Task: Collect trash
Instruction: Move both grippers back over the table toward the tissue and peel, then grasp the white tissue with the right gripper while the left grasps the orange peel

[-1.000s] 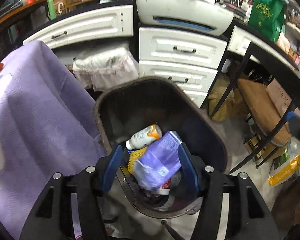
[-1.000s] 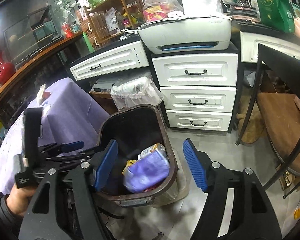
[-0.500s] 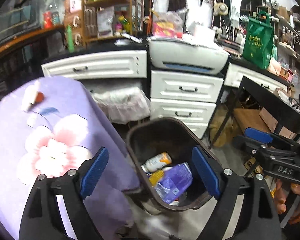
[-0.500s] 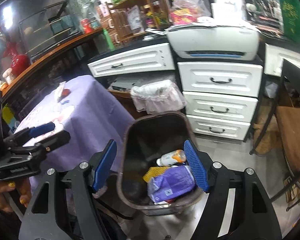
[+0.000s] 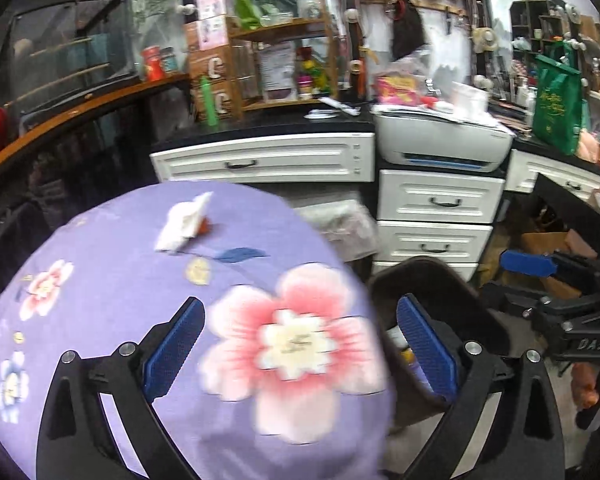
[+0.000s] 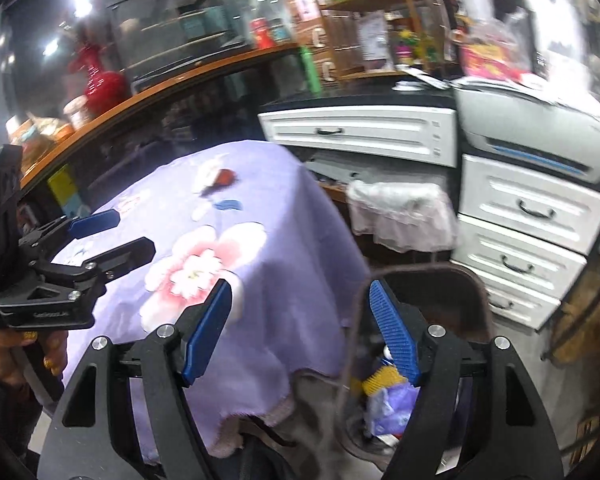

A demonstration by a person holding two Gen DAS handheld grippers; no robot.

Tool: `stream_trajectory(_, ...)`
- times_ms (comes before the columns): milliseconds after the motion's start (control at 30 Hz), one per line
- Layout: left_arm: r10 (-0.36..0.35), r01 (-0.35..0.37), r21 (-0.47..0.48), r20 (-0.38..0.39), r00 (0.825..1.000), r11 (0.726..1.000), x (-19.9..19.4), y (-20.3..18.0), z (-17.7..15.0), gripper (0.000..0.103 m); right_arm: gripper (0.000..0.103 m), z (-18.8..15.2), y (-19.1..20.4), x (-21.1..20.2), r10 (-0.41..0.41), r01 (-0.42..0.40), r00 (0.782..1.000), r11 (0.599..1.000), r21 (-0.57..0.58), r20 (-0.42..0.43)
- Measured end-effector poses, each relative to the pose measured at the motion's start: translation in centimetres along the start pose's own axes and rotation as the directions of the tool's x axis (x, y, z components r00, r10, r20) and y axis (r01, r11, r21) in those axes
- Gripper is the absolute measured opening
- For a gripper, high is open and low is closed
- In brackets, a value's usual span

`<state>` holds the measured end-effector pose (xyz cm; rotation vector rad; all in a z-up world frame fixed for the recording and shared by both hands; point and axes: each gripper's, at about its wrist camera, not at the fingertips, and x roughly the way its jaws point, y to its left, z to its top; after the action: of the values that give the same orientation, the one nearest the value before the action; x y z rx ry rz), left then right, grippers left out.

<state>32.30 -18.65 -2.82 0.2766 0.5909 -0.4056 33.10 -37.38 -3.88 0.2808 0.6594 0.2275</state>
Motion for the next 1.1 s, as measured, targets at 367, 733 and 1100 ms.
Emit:
stream_trajectory(367, 0.120, -0.128, -0.090, -0.084, 0.989, 0.988, 1.2, 9.8, -1.8, 0.096, 0.072, 5.0, 6.9, 7.2, 0.105, -0.116, 0.990, 0.986, -0.118, -0.090)
stream_trajectory(733, 0.119, -0.136, -0.163, -0.112, 0.987, 0.977, 1.8, 14.2, -2.2, 0.096, 0.070, 12.5, 12.0, 18.7, 0.089, -0.120, 0.981, 0.977, -0.178, -0.173)
stream_trajectory(1100, 0.100, -0.118, -0.171, -0.113, 0.989, 0.978, 3.0, 14.9, -1.6, 0.096, 0.024, 15.7, 12.6, 27.2, 0.078, -0.100, 0.964, 0.992, -0.078, -0.255)
